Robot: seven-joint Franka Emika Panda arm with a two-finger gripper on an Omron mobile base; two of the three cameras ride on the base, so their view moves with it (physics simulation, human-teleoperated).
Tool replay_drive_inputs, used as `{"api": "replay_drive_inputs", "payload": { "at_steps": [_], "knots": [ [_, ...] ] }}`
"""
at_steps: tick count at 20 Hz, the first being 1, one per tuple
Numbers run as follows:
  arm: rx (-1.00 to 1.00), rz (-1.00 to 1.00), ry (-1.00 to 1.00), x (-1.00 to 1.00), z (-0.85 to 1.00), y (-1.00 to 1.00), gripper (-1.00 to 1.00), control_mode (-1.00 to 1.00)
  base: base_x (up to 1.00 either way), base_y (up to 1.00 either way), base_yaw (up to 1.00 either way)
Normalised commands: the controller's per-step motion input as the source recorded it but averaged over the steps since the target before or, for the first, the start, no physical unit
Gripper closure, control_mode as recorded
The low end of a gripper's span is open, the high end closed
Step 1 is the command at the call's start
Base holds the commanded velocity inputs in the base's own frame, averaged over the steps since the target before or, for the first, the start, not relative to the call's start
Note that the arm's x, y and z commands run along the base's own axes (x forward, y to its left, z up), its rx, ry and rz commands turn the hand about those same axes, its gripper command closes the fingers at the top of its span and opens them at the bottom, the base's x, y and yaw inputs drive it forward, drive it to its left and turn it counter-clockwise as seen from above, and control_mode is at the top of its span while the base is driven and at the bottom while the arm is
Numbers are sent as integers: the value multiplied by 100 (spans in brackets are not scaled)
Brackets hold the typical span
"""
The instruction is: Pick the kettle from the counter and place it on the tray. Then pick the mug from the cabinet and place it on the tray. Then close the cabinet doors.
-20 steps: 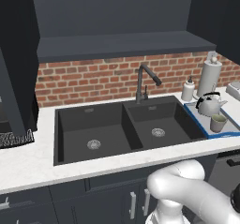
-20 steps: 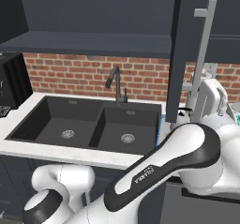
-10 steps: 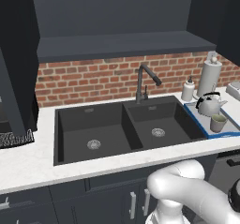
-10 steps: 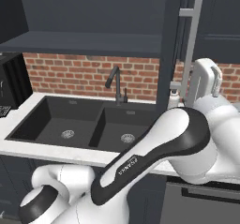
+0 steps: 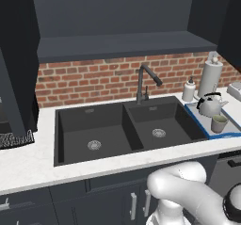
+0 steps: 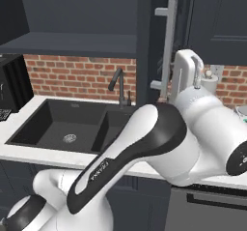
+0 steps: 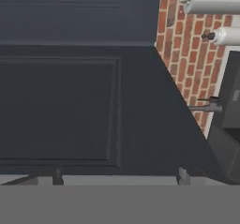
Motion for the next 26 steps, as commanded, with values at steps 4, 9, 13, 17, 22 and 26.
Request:
{"api": "replay_drive_inputs", "payload": {
  "at_steps": [4,9,13,17,22,26],
  "knots": [
    [0,-8,9,0,4,76,-100,-100,0,0,0],
    [-2,-13,14,7,0,83,-100,-100,0,0,0],
    [-2,-14,17,28,1,85,-100,-100,0,0,0],
    [0,-11,14,48,7,77,-100,-100,0,0,0],
    [0,-5,10,67,2,66,-100,-100,0,0,0],
    [0,-1,6,76,0,56,-100,-100,0,0,0]
  ]
}}
